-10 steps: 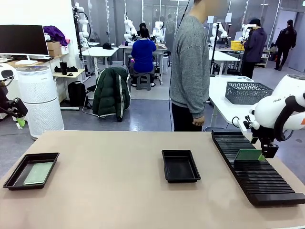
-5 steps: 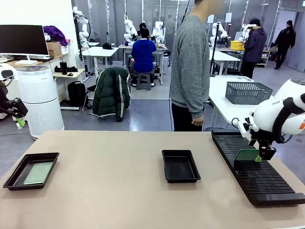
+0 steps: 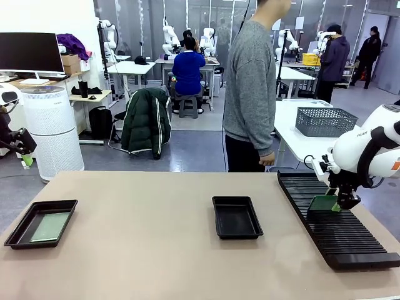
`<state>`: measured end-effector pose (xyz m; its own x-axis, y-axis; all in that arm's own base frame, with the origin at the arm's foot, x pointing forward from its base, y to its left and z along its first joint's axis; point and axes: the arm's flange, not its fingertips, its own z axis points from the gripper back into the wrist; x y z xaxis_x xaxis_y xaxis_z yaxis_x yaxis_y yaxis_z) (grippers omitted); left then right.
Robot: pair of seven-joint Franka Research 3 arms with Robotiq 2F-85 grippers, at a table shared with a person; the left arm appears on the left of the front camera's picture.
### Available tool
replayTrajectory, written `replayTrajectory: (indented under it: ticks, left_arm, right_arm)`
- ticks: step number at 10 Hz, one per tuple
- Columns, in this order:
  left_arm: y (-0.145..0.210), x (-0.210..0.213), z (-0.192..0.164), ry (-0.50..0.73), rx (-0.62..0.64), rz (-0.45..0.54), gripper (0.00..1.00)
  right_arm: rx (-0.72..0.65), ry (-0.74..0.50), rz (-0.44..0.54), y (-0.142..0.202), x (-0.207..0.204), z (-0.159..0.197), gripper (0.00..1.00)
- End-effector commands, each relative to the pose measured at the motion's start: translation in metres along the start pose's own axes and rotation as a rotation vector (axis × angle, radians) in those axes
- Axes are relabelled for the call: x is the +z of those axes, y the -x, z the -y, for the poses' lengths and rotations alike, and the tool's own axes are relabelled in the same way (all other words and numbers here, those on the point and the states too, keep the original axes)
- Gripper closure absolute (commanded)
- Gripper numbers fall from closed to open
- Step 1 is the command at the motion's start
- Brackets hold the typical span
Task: Inspect and transfer BCBs to ESD trays.
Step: Pick up the Blank PCB from the PCB Rack and place it in the right ESD tray.
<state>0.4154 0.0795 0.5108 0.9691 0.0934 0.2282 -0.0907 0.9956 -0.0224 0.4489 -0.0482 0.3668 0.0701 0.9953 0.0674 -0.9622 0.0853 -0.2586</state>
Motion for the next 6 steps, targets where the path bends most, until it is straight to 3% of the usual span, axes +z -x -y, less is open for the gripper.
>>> replayTrajectory:
  ticks: [1, 6]
  left_arm:
    - [0.0017, -0.0029, -0.0007, -0.001, -0.002, 0.012, 0.00]
    - [0.0017, -0.0029, -0.0007, -0.001, -0.002, 0.012, 0.00]
  right_arm:
    - [0.007, 0.038, 0.025, 0.0089, -0.0057, -0.0033, 0.46]
    - [-0.001, 0.051, 0.045, 0.0088, -0.0090, -0.0025, 0.73]
